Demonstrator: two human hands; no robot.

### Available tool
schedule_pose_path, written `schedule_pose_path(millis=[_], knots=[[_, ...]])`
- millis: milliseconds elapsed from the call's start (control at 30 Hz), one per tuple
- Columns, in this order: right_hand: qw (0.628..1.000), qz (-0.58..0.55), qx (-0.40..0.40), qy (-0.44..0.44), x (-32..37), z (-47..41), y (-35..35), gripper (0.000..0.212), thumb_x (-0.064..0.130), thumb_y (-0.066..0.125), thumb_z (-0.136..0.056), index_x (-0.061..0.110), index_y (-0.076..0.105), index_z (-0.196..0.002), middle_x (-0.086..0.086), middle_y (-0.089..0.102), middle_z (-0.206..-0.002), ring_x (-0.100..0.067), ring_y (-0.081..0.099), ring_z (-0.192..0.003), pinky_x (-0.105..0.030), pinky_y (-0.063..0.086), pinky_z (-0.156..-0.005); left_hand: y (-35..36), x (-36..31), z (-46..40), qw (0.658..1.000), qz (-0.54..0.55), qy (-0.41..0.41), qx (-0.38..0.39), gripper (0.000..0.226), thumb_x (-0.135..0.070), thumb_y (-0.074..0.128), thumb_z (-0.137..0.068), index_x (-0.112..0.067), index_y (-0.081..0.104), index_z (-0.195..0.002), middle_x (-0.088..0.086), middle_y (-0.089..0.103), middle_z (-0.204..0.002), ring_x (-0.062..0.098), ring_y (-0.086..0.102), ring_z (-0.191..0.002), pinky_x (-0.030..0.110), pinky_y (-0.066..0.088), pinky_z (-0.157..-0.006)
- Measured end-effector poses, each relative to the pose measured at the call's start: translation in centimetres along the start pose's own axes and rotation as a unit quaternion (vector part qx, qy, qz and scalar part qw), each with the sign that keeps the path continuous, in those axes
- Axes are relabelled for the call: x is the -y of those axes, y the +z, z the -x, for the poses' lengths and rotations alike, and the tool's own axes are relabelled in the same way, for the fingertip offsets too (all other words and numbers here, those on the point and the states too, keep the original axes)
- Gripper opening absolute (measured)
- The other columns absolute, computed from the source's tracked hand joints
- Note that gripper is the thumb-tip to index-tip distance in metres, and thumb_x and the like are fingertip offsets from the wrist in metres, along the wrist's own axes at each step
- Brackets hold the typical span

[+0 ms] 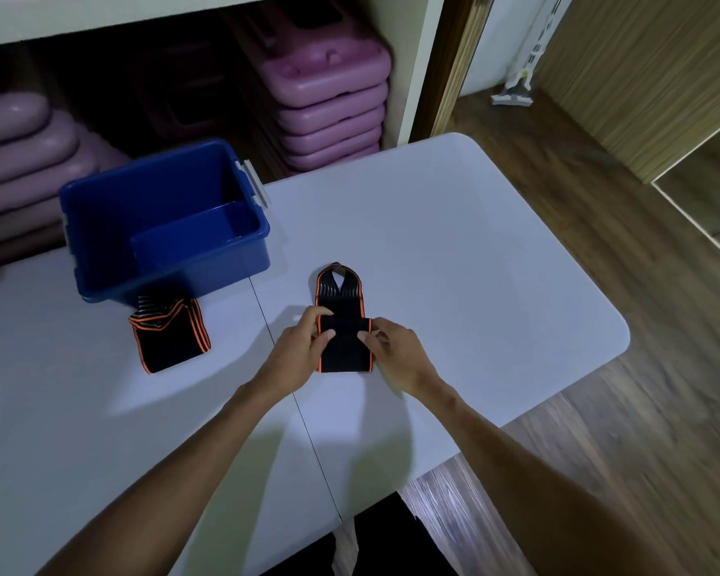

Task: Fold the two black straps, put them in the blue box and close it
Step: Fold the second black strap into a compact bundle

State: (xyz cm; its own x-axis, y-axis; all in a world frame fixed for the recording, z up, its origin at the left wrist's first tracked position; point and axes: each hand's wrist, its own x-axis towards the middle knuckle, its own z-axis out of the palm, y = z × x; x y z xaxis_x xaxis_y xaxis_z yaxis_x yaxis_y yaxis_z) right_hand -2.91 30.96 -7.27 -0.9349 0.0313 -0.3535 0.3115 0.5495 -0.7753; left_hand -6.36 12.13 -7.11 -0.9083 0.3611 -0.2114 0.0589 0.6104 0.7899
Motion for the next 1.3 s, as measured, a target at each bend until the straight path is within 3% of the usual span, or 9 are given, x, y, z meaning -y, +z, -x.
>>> schedule_pose_path(millis=[100,200,400,567,733,867,967,1133,1300], knots=[[1.000,-0.004,-0.005,0.023,0.2,-0.6,0.5,0.025,0.032,0.050,-0.098,0.011,0.063,-0.103,0.002,0.065,-0.076,-0.019,0.063,-0.072,-0.025,0.047,-0.060,0.8,0.1,-0.4,0.998,0.029,-0.035,-0.044,0.029,-0.020,0.053,-0.097,-0.014,0.043,-0.123,-0.007,0.051,-0.064,0.005,0.048,-0.054,0.012,0.035,-0.049],[0.999,0.007,-0.022,0.043,0.3,-1.0,0.8,0.023,0.030,0.053,-0.097,0.011,0.062,-0.107,0.004,0.064,-0.077,-0.017,0.062,-0.073,-0.021,0.044,-0.056,1.3,0.1,-0.4,0.996,0.003,-0.033,-0.081,0.034,-0.019,0.056,-0.094,-0.017,0.040,-0.123,0.004,0.057,-0.063,0.018,0.054,-0.056,0.029,0.047,-0.054],[0.999,0.008,-0.049,-0.004,0.5,-0.5,0.9,0.036,0.028,0.055,-0.094,0.028,0.039,-0.127,-0.003,0.064,-0.083,-0.016,0.062,-0.075,-0.027,0.049,-0.061,1.0,0.0,0.4,0.988,-0.095,0.009,-0.120,0.030,-0.023,0.057,-0.093,-0.026,0.046,-0.121,0.000,0.047,-0.118,0.021,0.059,-0.089,0.042,0.054,-0.073],[0.989,0.095,-0.048,-0.100,-0.6,0.0,0.8,0.033,0.029,0.051,-0.097,0.029,0.050,-0.130,0.001,0.051,-0.123,-0.019,0.054,-0.104,-0.037,0.053,-0.081,0.4,1.5,1.4,0.974,-0.194,0.105,-0.049,0.038,-0.023,0.047,-0.096,-0.027,0.047,-0.134,-0.006,0.044,-0.139,0.014,0.043,-0.122,0.039,0.054,-0.085],[0.929,0.298,-0.060,-0.210,-1.8,0.8,1.1,0.056,0.050,0.045,-0.096,0.021,0.042,-0.144,-0.009,0.037,-0.151,-0.032,0.045,-0.117,-0.043,0.054,-0.080,-0.5,2.6,3.0,0.956,-0.252,0.143,0.047,0.082,-0.069,0.041,-0.084,-0.021,0.028,-0.149,0.002,0.030,-0.150,0.017,0.029,-0.134,0.034,0.040,-0.104],[0.890,0.384,0.024,-0.246,-3.0,1.5,0.5,0.086,0.065,0.049,-0.086,0.013,0.026,-0.150,-0.005,0.031,-0.153,-0.027,0.038,-0.124,-0.040,0.048,-0.086,0.3,2.7,3.5,0.937,-0.308,0.152,0.055,0.088,-0.054,0.059,-0.081,-0.014,0.022,-0.150,0.006,0.029,-0.142,0.023,0.034,-0.125,0.038,0.047,-0.096],[0.886,0.375,0.011,-0.272,-2.5,1.0,0.1,0.063,0.044,0.052,-0.091,0.011,0.041,-0.143,-0.006,0.048,-0.140,-0.028,0.049,-0.113,-0.044,0.052,-0.081,0.7,2.3,3.7,0.953,-0.264,0.148,0.012,0.062,-0.039,0.047,-0.088,-0.013,0.037,-0.143,0.004,0.041,-0.131,0.022,0.047,-0.113,0.035,0.050,-0.088],[0.965,0.176,0.060,-0.183,-0.4,0.1,-1.0,0.034,0.048,0.046,-0.094,0.027,0.049,-0.120,0.000,0.060,-0.099,-0.019,0.052,-0.098,-0.036,0.047,-0.078,-1.6,1.2,2.8,0.995,-0.075,0.059,-0.005,0.031,-0.041,0.048,-0.094,-0.027,0.049,-0.121,-0.007,0.061,-0.105,0.010,0.059,-0.093,0.031,0.049,-0.081],[0.994,0.038,0.075,-0.072,0.5,-2.2,-0.7,0.041,0.045,0.058,-0.090,0.017,0.058,-0.121,0.004,0.040,-0.133,-0.017,0.044,-0.120,-0.024,0.038,-0.092,-2.5,0.6,-0.1,0.998,0.038,-0.059,-0.006,0.030,-0.035,0.059,-0.092,-0.021,0.051,-0.117,-0.001,0.066,-0.096,0.016,0.065,-0.089,0.032,0.052,-0.078]])
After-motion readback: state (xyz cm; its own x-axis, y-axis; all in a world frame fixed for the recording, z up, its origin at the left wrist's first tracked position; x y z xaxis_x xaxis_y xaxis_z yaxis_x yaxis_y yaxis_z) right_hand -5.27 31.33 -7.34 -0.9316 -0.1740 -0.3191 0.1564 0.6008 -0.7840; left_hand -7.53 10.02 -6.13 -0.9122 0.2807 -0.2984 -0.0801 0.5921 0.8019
